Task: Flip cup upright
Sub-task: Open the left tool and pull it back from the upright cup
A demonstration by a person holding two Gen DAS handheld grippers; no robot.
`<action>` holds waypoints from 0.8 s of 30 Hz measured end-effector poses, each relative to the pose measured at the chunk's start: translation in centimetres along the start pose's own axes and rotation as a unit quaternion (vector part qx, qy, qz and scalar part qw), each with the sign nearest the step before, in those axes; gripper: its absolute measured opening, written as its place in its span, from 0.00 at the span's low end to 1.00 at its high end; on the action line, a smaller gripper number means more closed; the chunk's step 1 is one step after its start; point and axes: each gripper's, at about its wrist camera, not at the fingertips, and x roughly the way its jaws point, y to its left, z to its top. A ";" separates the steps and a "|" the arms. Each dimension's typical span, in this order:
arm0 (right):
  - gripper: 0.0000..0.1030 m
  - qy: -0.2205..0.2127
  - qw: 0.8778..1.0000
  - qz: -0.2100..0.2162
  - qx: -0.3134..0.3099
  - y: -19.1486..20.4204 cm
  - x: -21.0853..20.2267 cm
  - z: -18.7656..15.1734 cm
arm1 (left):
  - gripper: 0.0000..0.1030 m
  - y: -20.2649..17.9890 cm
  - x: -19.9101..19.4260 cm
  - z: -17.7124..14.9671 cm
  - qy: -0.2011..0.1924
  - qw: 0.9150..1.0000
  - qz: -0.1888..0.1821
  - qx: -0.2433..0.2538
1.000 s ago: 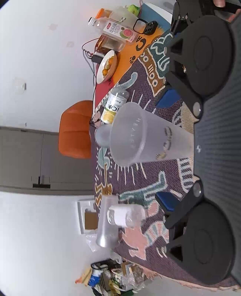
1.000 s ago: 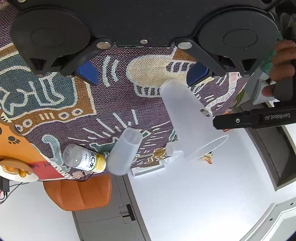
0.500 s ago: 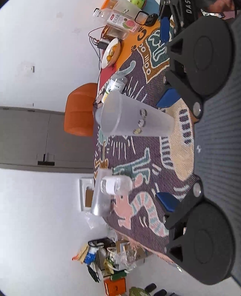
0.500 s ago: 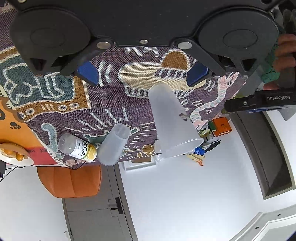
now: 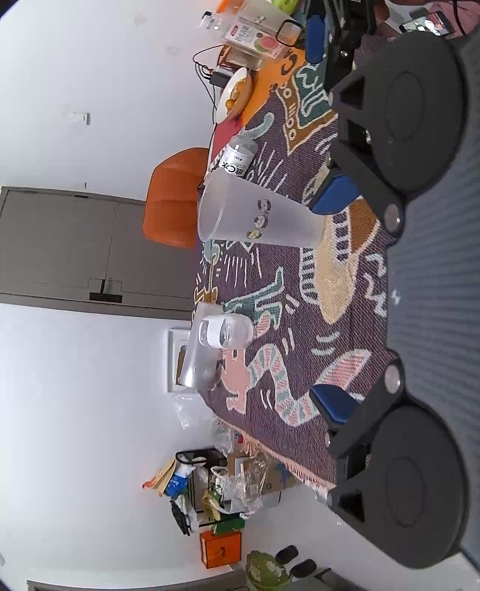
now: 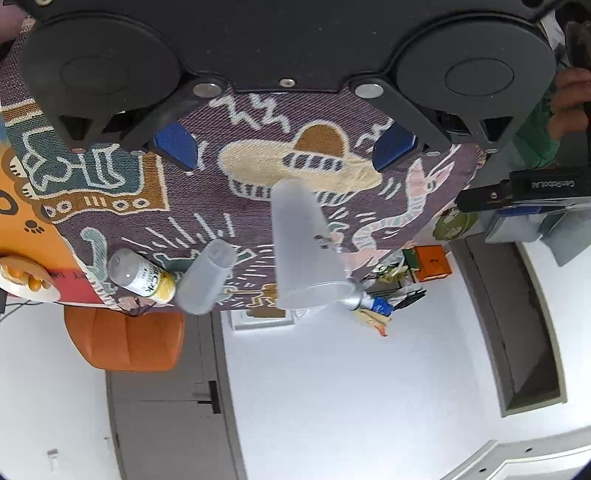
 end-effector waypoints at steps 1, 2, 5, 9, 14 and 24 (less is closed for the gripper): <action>1.00 0.000 1.000 0.001 -0.005 0.4 -0.3 -0.1 | 1.00 0.0 -0.3 -0.1 -0.001 1.000 0.001 0.004; 1.00 -0.001 1.000 -0.001 -0.011 0.9 -0.6 -0.1 | 1.00 0.0 -0.6 -0.1 -0.004 1.000 0.002 0.002; 1.00 -0.005 1.000 -0.009 -0.027 1.9 -1.4 -0.1 | 1.00 0.1 -1.2 -0.5 -0.004 1.000 -0.002 -0.007; 1.00 -0.004 0.999 -0.002 -0.040 2.5 -2.2 -0.5 | 1.00 0.6 -1.7 -1.1 -0.005 1.000 0.002 -0.010; 1.00 -0.006 0.999 0.000 -0.035 2.1 -2.5 -0.7 | 1.00 1.2 -2.2 -1.3 -0.006 1.000 0.008 -0.016; 1.00 -0.013 0.999 0.009 -0.035 2.4 -2.9 -0.5 | 1.00 1.2 -3.1 -1.1 -0.015 1.000 0.005 -0.012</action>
